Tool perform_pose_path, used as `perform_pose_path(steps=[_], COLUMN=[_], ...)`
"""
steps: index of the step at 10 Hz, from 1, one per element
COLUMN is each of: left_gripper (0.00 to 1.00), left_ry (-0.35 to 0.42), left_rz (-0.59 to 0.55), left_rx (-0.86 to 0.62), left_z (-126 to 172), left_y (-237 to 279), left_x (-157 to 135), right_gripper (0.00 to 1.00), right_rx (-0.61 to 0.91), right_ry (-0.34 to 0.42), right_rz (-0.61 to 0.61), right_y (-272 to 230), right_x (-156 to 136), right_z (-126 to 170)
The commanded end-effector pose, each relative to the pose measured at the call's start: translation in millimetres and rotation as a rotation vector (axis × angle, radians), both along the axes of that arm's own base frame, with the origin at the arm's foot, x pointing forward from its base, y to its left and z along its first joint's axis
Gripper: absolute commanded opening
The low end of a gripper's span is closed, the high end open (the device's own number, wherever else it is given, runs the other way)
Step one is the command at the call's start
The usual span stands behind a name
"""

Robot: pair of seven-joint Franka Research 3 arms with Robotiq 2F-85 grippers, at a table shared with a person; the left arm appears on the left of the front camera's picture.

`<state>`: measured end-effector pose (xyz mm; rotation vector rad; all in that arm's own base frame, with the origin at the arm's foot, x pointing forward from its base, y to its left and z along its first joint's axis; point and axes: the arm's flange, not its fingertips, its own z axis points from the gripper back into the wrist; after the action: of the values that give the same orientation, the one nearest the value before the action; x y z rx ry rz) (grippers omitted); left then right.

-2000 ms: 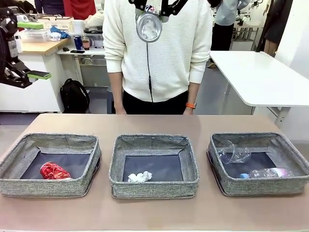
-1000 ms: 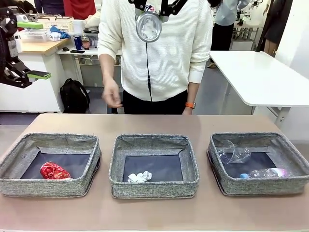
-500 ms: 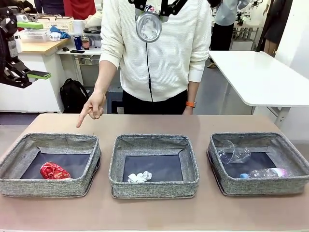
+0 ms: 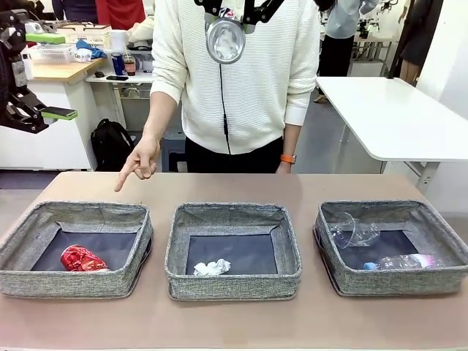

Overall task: Sort the waste into the appropriate baskets.
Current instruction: Place the picked waste into the Fabric basket indicated by the person.

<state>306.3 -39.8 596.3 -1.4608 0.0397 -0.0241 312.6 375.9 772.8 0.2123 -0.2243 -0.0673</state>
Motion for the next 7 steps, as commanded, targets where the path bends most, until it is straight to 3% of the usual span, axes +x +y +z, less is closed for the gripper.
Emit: perform_pose_path(steps=[1, 3, 4, 7], left_gripper=[1.0, 1.0, 1.0, 1.0], left_ry=[0.002, 0.058, 0.166, 0.274], left_rz=[0.0, 0.035, 0.051, 0.144], left_rx=[0.114, 0.301, 0.439, 0.405], left_z=[-5.1, -13.3, -18.5, -19.3], left_y=[10.0, 71.9, 112.2, 174.1], left_x=[-2.0, -22.2, -39.8, -87.4], right_gripper=[0.31, 0.31, 0.31, 0.31], right_rx=[0.006, -0.008, -0.028, -0.036], right_ry=[0.013, 0.039, 0.055, 0.04], right_rz=[0.076, 0.296, 0.405, 0.741], right_y=[9.6, 47.5, 75.1, 157.0], right_x=[9.7, 25.8, 37.9, 81.4], right_z=[-15.7, -60.7, -91.5, -186.5])
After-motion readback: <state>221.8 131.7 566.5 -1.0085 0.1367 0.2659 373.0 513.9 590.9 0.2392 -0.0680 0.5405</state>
